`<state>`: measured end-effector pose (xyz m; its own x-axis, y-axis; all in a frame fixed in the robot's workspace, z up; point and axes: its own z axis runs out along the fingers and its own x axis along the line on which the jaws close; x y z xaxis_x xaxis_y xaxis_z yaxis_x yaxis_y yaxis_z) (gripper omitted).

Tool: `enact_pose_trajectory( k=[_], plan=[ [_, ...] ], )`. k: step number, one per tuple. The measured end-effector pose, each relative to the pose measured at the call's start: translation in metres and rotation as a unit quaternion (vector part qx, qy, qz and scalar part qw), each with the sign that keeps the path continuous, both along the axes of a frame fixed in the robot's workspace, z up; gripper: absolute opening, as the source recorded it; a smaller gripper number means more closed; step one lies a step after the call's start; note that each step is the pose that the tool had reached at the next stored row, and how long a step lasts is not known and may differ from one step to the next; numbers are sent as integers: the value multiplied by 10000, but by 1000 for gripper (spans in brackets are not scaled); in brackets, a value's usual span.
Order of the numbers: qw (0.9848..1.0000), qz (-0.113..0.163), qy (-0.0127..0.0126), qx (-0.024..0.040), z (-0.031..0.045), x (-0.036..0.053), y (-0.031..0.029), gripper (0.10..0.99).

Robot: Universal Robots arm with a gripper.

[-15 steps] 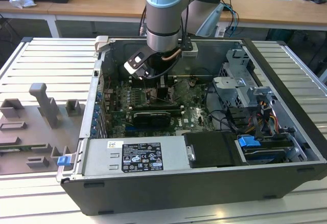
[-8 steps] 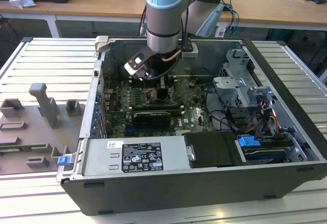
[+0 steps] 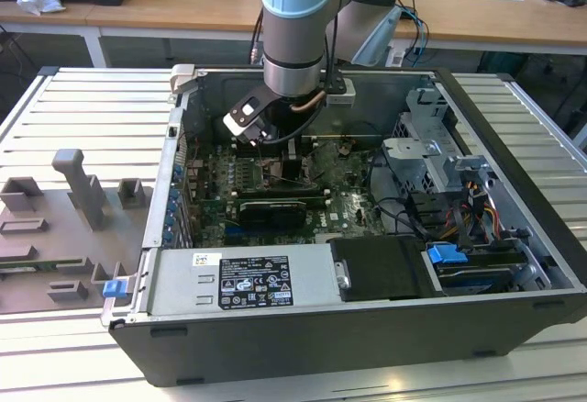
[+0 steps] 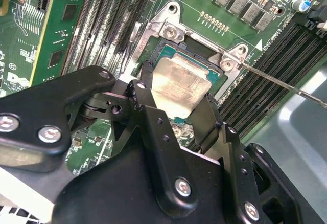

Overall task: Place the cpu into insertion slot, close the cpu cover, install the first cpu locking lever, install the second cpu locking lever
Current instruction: 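Place the cpu into insertion slot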

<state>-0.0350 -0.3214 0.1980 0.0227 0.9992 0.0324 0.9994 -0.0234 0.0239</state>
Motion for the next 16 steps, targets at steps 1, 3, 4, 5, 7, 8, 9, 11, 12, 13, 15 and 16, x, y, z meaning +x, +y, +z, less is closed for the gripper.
enact_pose_trajectory(
  k=[1, 3, 4, 5, 7, 8, 9, 11, 12, 13, 15, 16],
  plan=[
    [10000, 0, -1, 6, -3, 0, 1, 541],
    [10000, 0, -1, 3, -3, 0, 1, 616],
    [10000, 0, 0, 1, -1, 0, 0, 616],
    [10000, 0, 0, 0, 0, 0, 0, 616],
    [10000, -1, 0, 0, 10, 0, 0, 616],
    [10000, -2, 0, 1, 16, 0, 0, 616],
    [10000, -3, 0, 1, 25, 0, 0, 616],
    [10000, -5, 0, 1, 47, 0, 0, 616],
    [10000, -5, 0, 1, 69, 0, 0, 616],
    [10000, -5, 1, 0, 91, 0, 0, 604],
    [10000, -5, 2, 1, 114, 0, 0, 471],
    [10000, -5, 2, 1, 117, 0, 1, 412]
  ],
)
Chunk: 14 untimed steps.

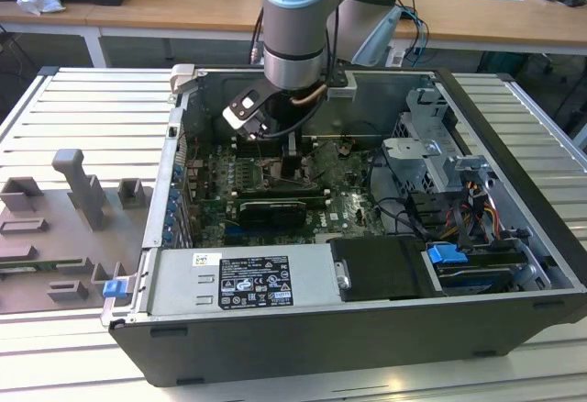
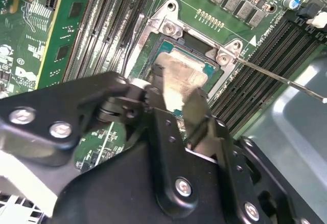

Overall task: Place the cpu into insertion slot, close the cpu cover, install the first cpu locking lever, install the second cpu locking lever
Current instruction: 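Place the cpu into insertion slot, then close the cpu cover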

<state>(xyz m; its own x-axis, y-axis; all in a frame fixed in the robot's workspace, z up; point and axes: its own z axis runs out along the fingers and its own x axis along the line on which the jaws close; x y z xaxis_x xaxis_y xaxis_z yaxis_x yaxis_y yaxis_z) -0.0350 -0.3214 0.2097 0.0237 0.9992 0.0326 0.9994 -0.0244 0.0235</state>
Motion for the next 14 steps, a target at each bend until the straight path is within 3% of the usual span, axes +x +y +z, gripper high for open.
enact_pose_trajectory(
  k=[5, 14],
  plan=[
    [10000, 0, 1, 0, 9, 0, 0, 110],
    [10000, 0, 0, -1, 33, 0, 0, 106]
  ],
)
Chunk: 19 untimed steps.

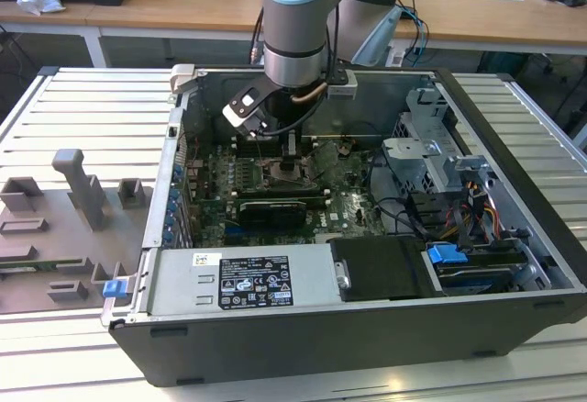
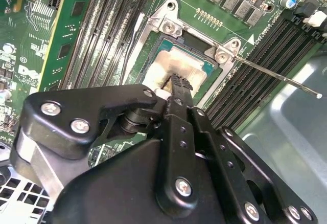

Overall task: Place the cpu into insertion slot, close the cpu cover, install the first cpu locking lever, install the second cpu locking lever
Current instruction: 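Close the cpu cover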

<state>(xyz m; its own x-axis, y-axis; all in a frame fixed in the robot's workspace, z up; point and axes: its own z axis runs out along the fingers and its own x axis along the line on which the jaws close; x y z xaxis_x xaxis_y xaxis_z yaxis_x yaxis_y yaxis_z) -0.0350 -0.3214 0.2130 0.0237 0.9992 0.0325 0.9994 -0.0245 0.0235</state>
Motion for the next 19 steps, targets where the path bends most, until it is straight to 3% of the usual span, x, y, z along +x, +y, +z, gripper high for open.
enact_pose_trajectory(
  k=[19],
  plan=[
    [10000, 0, 0, 7, 108, 0, 2, 106]
  ],
)
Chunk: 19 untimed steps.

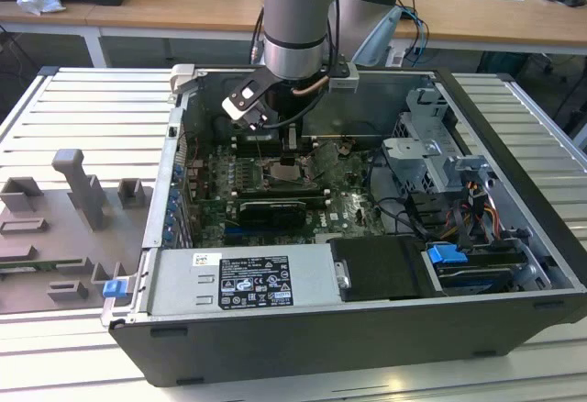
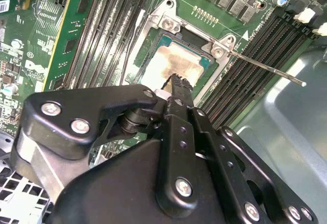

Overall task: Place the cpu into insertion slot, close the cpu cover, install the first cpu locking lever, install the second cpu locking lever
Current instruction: 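Close the cpu cover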

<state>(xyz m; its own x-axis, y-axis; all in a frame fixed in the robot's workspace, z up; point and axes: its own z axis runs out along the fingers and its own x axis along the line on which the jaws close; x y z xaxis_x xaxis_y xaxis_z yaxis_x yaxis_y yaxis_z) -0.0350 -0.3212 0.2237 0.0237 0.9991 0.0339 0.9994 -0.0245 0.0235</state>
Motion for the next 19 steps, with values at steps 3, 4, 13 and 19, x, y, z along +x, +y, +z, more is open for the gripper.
enact_pose_trajectory(
  k=[3, 4, 13, 19],
  plan=[
    [10000, 0, 1, -1, 5, 0, 0, 106],
    [10000, 0, 1, -1, 7, 0, 0, 106],
    [10000, 0, 1, -1, 26, 0, 0, 106],
    [10000, 0, 1, -1, 41, 0, 0, 106]
  ],
)
